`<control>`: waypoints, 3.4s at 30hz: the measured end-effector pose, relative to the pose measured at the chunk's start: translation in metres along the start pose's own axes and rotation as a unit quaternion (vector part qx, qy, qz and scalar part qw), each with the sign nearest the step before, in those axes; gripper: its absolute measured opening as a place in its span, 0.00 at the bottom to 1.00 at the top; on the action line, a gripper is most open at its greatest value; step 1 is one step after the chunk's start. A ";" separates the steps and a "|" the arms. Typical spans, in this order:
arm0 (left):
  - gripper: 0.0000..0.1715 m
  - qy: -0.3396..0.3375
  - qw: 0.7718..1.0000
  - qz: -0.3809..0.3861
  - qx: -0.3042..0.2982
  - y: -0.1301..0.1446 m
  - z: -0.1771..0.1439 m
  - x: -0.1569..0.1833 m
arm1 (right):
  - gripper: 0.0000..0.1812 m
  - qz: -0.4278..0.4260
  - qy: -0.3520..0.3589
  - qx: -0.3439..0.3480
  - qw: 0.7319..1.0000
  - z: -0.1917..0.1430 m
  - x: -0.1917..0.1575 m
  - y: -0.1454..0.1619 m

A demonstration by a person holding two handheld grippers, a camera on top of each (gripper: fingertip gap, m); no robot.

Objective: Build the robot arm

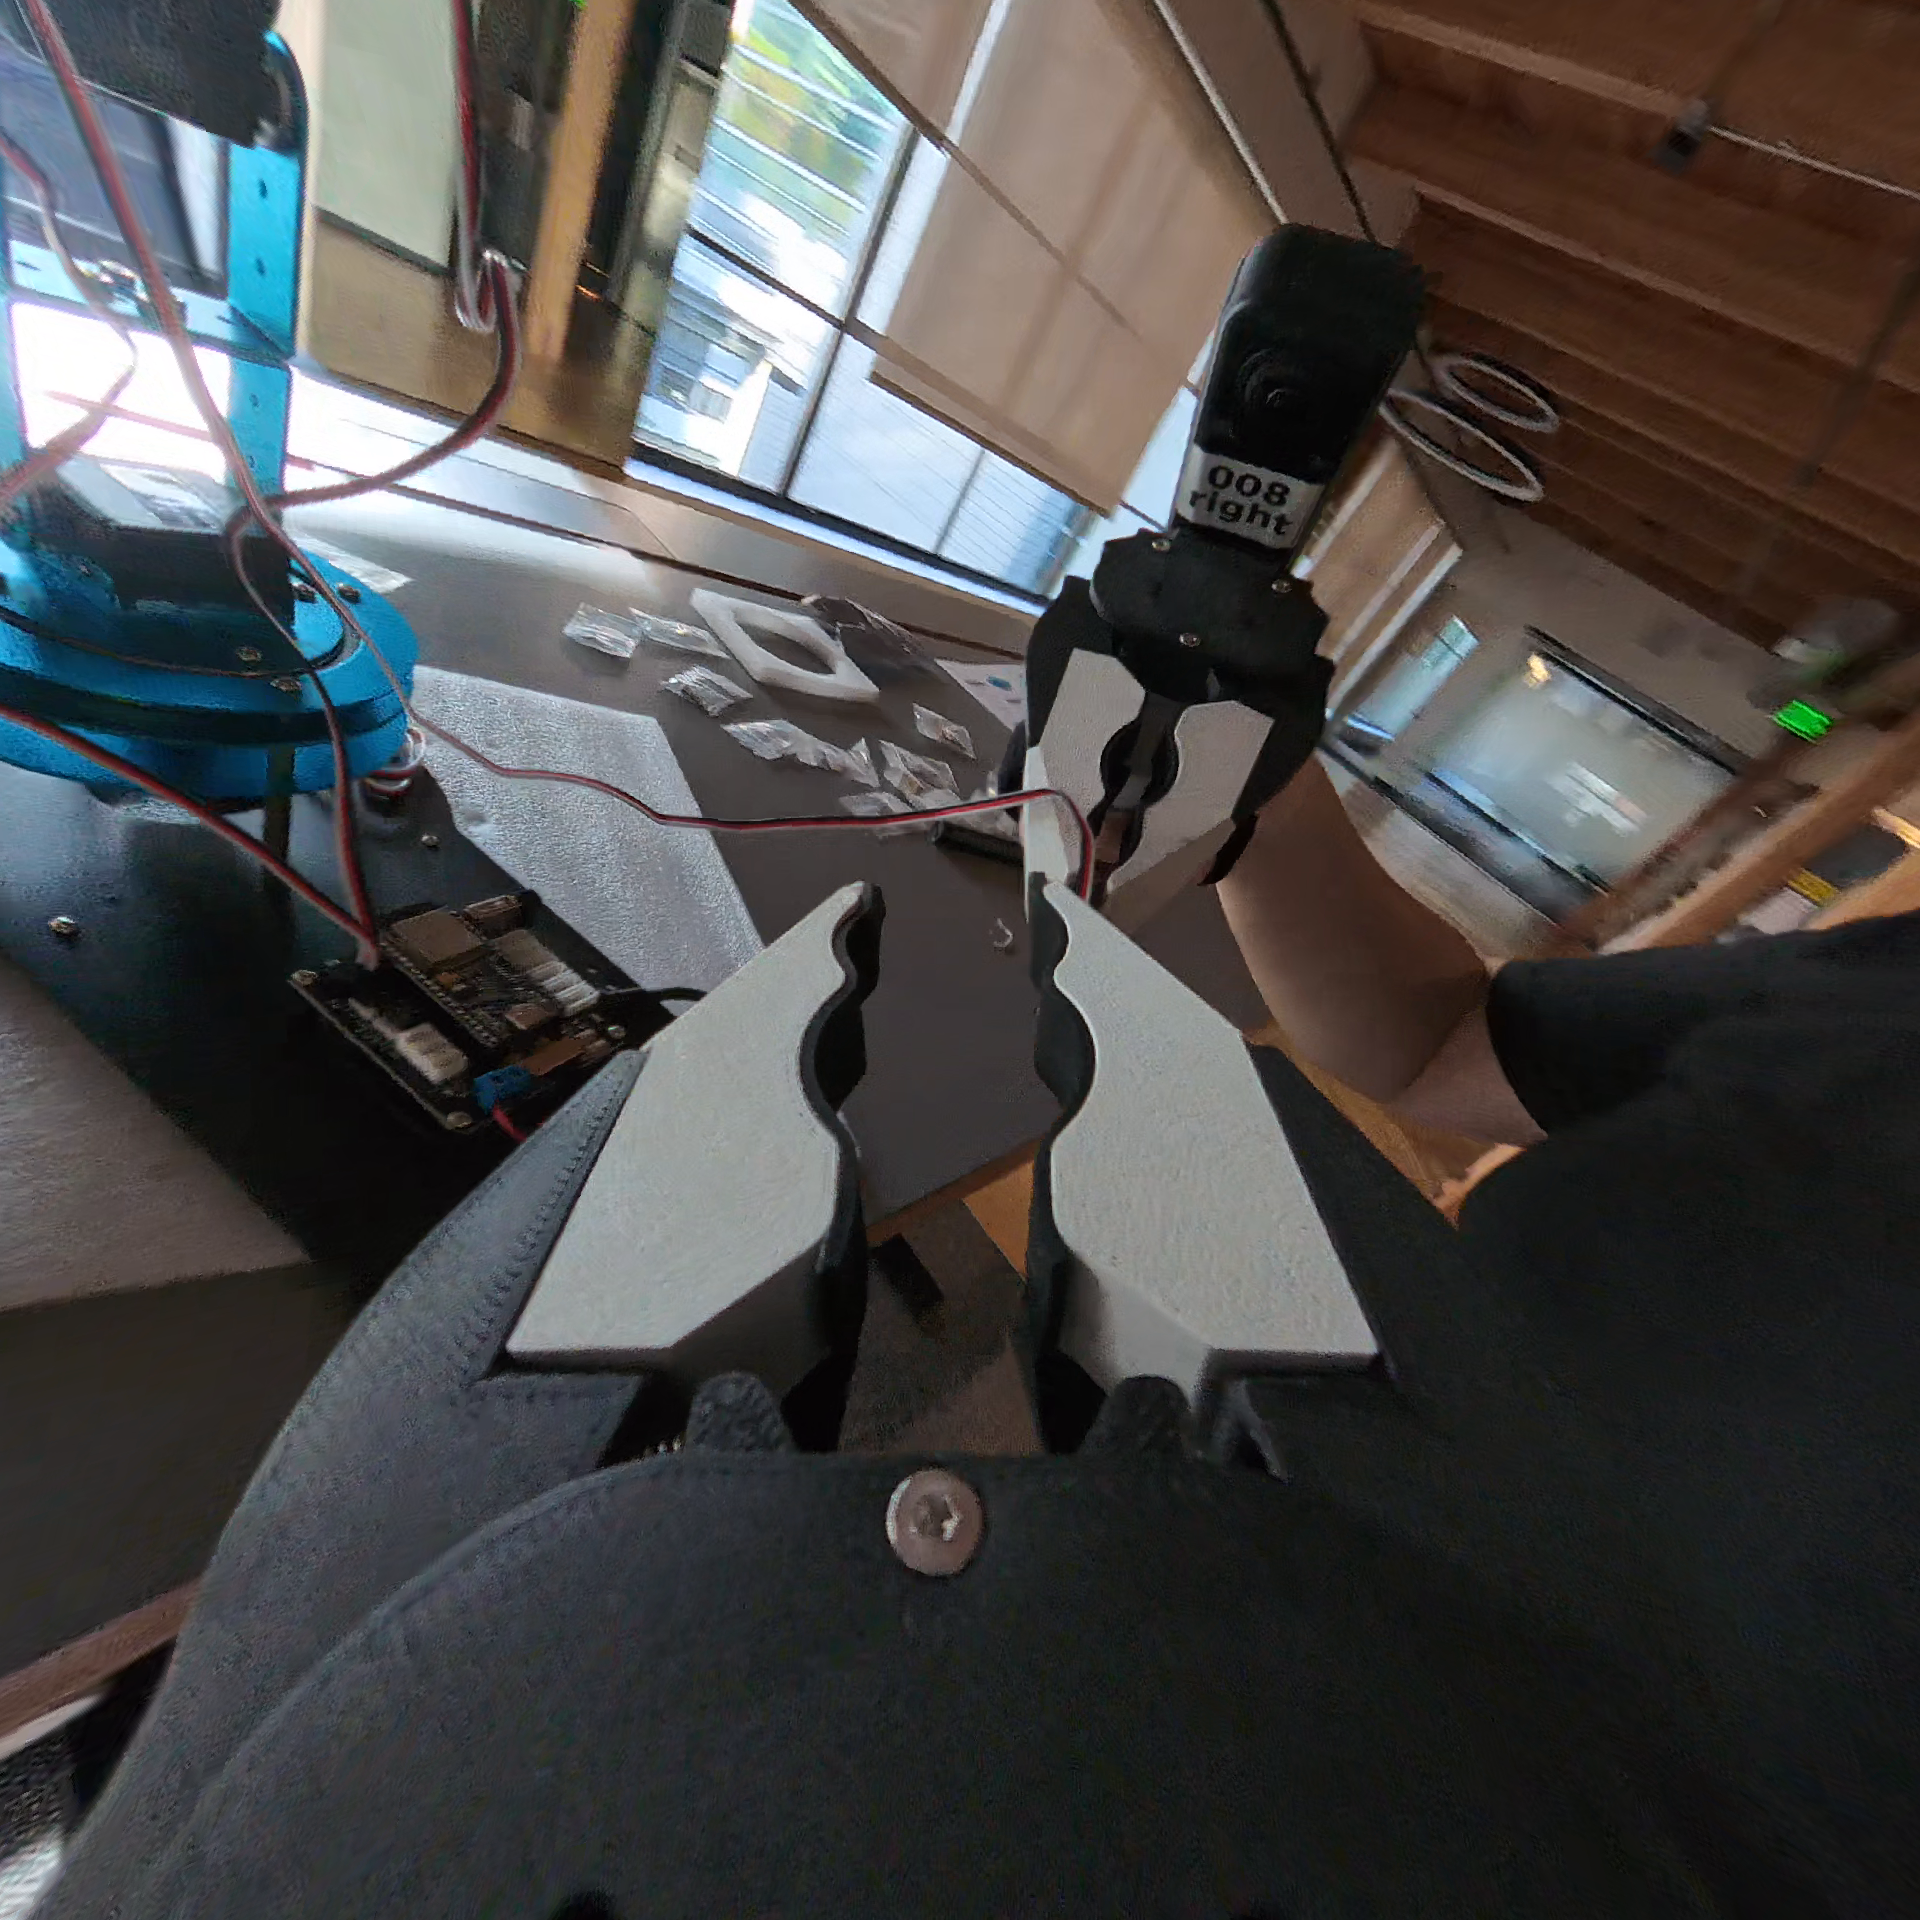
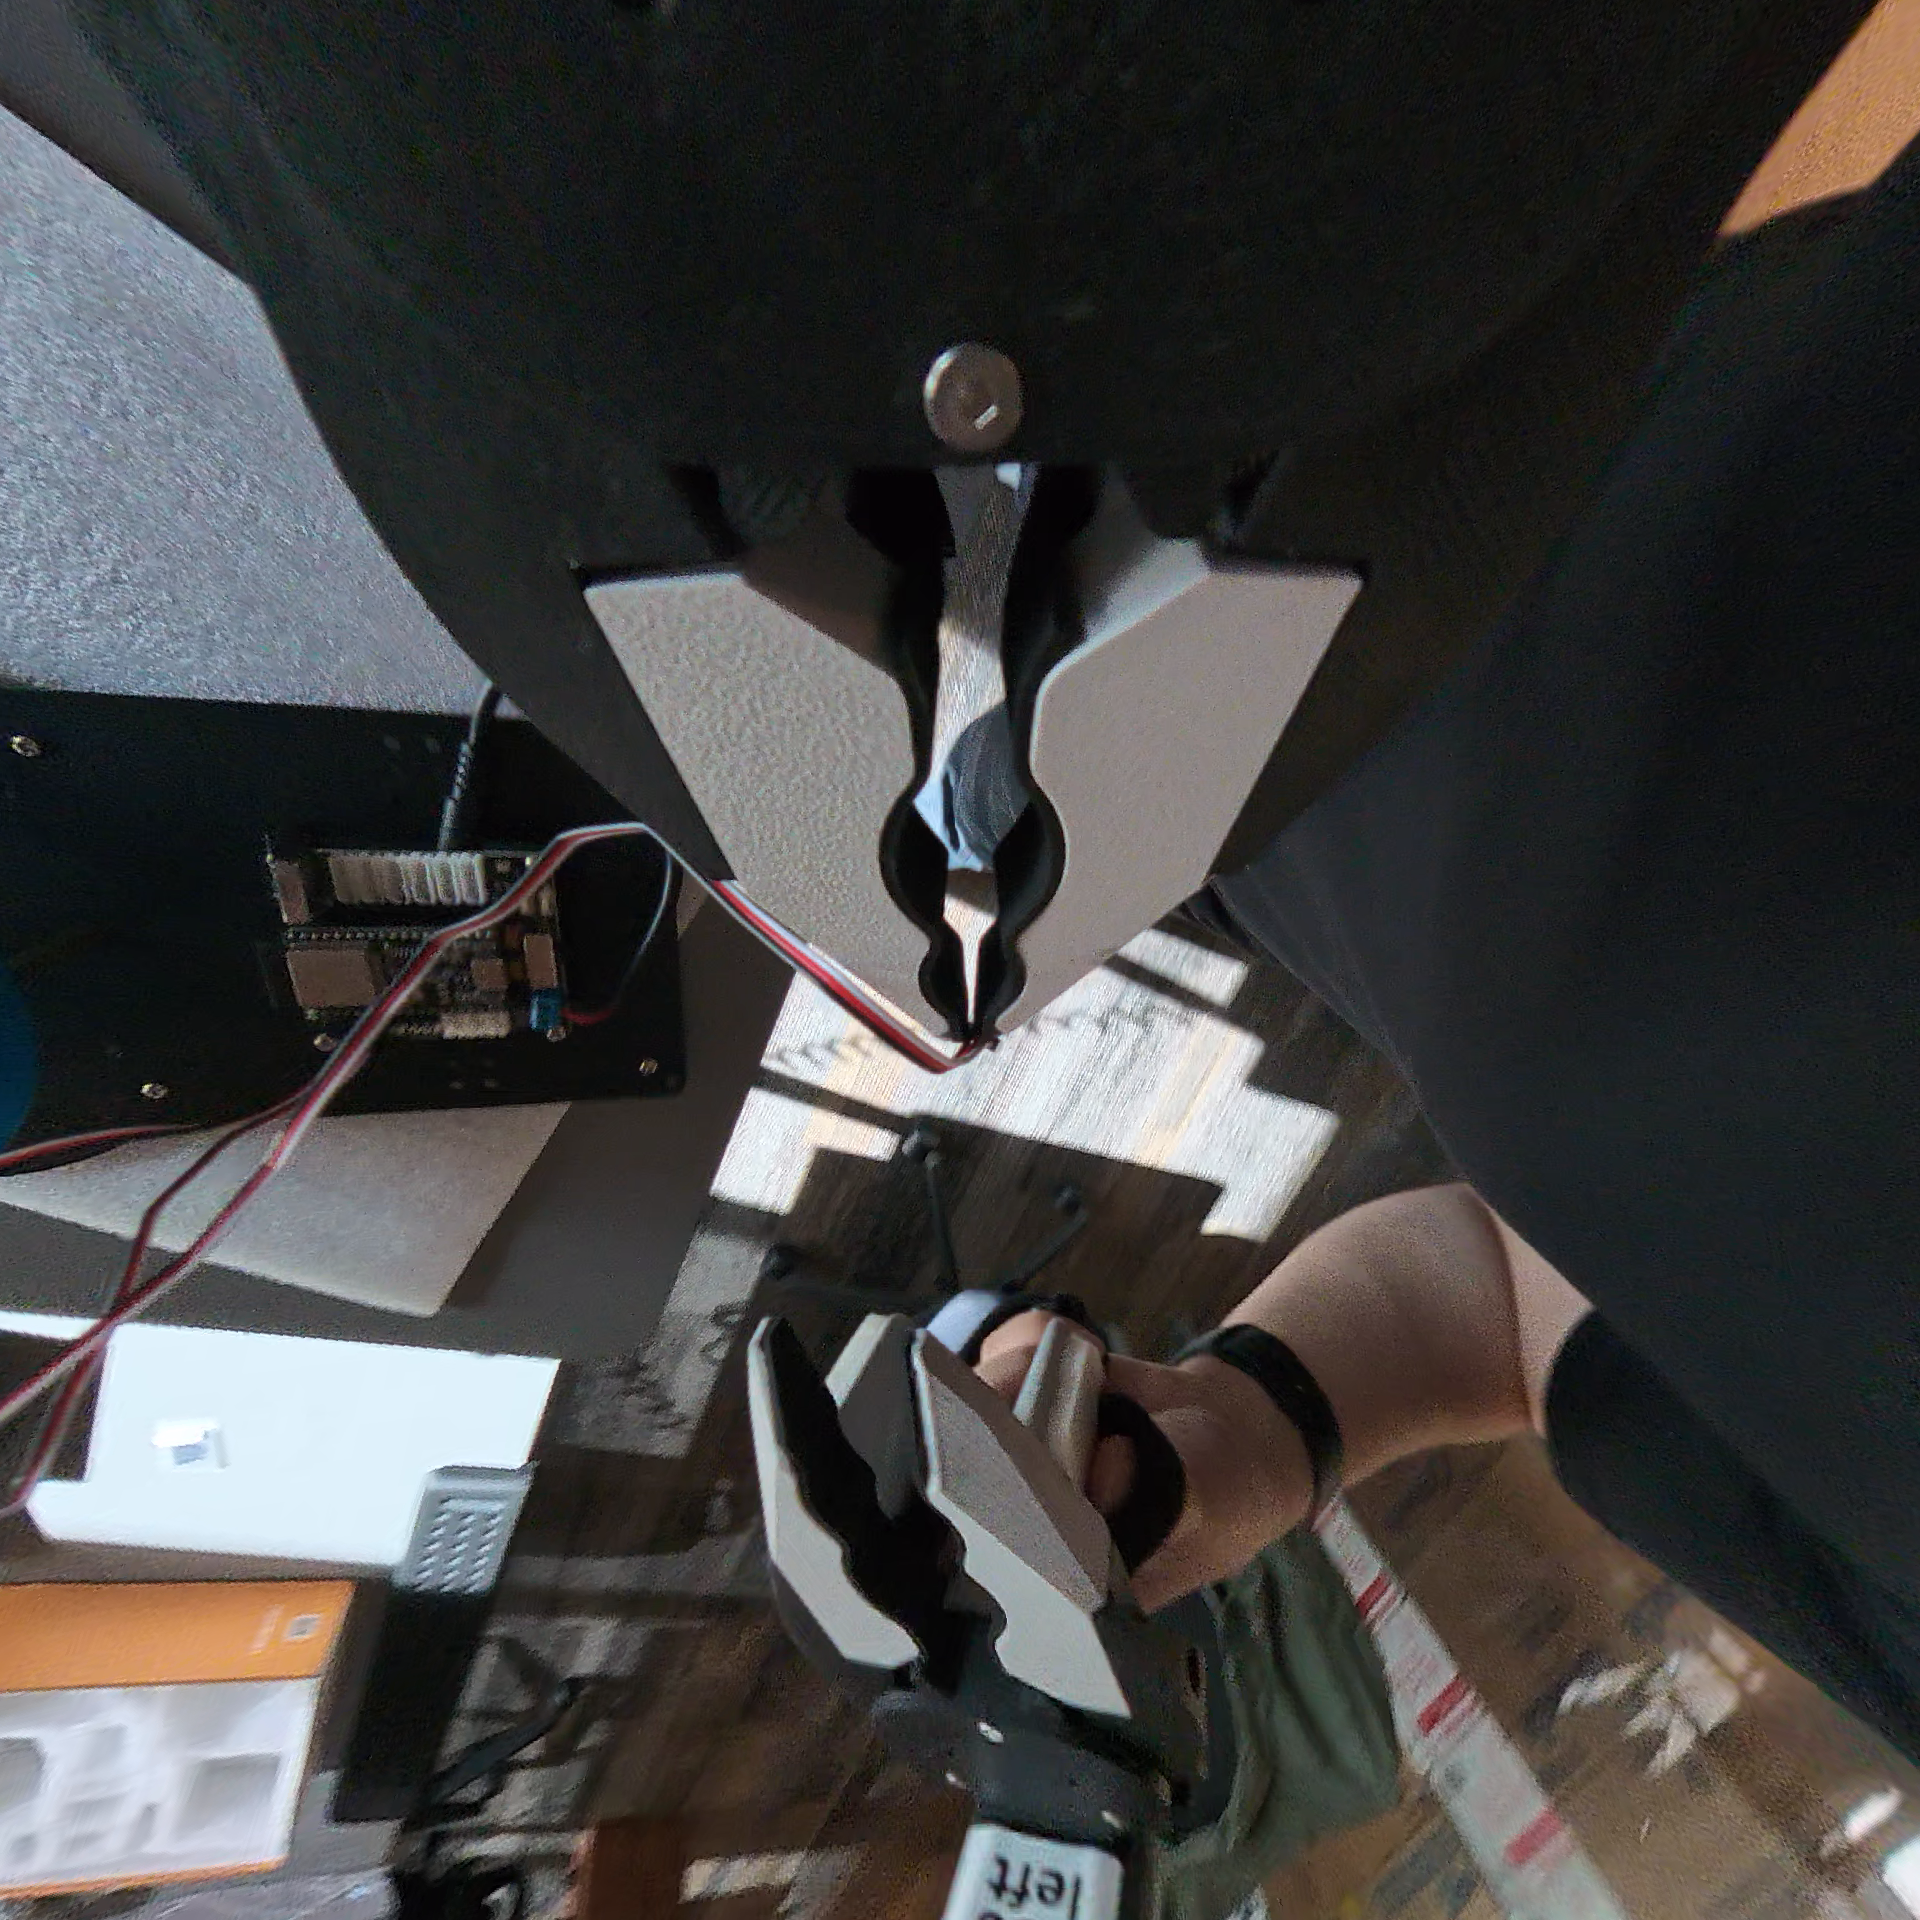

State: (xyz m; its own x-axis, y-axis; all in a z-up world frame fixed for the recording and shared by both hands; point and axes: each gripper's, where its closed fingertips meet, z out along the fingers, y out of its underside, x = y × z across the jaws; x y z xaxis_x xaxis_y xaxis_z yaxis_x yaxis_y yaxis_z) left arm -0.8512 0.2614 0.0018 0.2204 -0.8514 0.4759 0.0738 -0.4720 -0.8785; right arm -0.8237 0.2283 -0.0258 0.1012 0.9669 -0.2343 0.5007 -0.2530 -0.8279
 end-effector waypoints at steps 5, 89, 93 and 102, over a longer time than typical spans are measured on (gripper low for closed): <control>0.15 -0.059 0.998 -0.033 0.014 0.015 0.039 0.025 | 0.01 -0.027 -0.102 -0.088 0.991 -0.033 -0.005 0.039; 0.28 -0.531 0.843 0.002 -0.090 0.054 0.328 0.001 | 0.00 0.029 0.077 -0.163 0.983 -0.333 0.057 0.243; 0.28 -0.523 0.847 -0.004 -0.091 0.058 0.332 0.001 | 0.00 0.054 0.087 -0.170 0.980 -0.335 0.066 0.250; 0.22 -0.528 0.841 0.023 -0.117 0.070 0.283 0.023 | 0.00 0.066 0.105 -0.172 0.977 -0.331 0.066 0.245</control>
State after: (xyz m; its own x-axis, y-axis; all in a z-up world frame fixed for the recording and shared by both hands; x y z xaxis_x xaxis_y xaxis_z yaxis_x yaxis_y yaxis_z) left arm -0.5658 0.2736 -0.0600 0.9677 -0.2501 0.0303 -0.1249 -0.5807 -0.8045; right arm -0.4096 0.2409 -0.0753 0.3412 0.9210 -0.1882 0.7272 -0.3855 -0.5680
